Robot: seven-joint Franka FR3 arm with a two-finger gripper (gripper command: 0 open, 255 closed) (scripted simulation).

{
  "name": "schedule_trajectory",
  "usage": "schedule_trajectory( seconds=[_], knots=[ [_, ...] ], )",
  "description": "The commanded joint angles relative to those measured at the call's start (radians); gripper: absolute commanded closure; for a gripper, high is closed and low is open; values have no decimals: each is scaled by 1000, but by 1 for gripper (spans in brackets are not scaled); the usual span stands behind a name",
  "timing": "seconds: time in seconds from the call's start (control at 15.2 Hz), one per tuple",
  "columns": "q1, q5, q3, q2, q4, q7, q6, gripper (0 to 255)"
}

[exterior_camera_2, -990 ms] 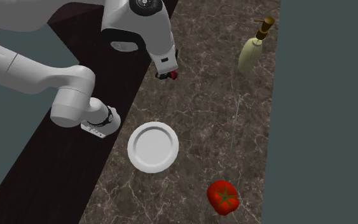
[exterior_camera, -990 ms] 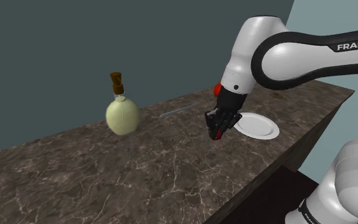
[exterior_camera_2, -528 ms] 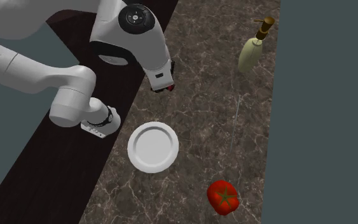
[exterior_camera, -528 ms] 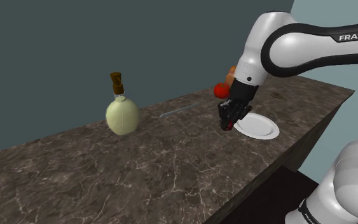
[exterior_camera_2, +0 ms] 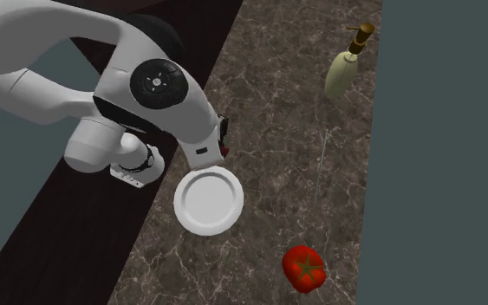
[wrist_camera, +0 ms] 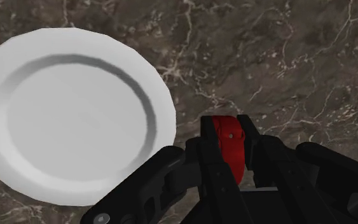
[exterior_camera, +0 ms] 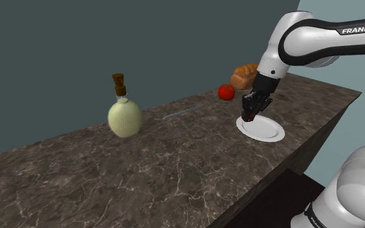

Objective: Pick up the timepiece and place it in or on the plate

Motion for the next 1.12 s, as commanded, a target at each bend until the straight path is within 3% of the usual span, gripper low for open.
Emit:
schedule_trajectory(
  seconds=[0.0,0.46,1.06],
  knots=[
    [-26,-31,-48,5,7,-53,-12,255],
    [-93,-119,-202,83,84,-224,-35,255],
    [-95,-121,-216,104,-22,-246,90,255]
  ],
)
